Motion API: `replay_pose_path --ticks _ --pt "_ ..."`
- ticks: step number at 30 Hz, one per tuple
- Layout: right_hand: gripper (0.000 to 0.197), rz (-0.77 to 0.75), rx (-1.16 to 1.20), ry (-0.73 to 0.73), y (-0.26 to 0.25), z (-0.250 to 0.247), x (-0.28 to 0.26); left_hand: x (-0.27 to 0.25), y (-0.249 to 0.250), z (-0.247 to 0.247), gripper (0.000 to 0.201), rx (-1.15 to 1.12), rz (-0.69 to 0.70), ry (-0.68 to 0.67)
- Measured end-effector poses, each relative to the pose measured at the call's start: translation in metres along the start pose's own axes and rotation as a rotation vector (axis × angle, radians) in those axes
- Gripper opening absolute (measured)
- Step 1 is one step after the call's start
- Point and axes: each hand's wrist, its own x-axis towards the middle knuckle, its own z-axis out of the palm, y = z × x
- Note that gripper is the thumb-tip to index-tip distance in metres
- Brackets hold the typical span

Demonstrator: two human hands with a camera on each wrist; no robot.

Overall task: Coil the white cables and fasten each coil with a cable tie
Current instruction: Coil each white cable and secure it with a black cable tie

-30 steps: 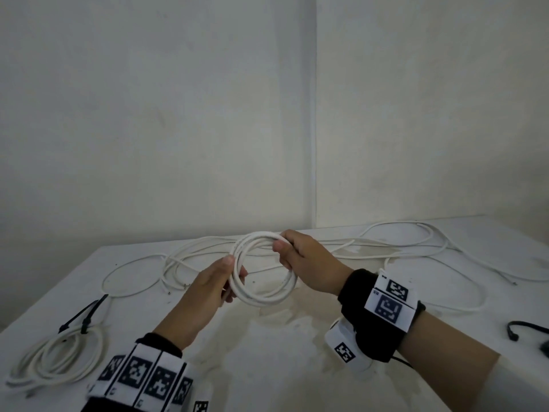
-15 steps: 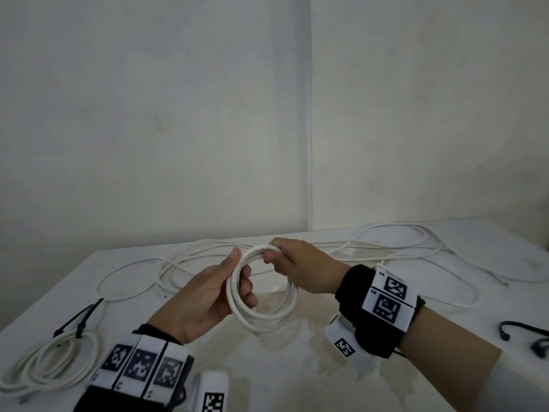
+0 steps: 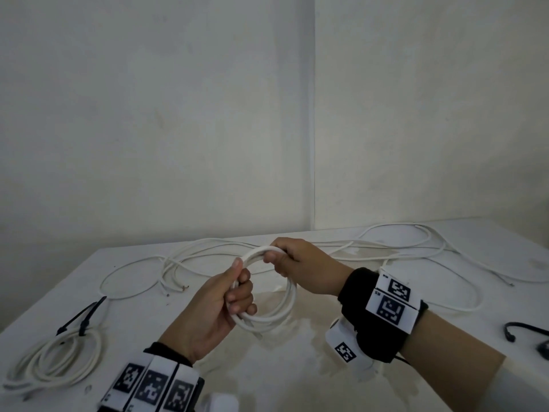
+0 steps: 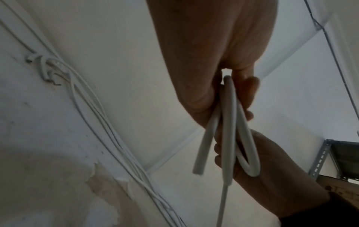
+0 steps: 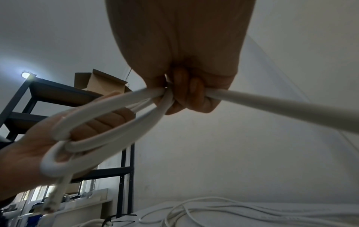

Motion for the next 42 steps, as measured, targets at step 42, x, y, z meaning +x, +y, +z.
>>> replay_pose_path --ticks 42 --pt "0.023 0.16 0.407 0.071 0.007 -0.006 -0.003 0.002 -0.007 0.008 0.027 -0.05 0.115 0.034"
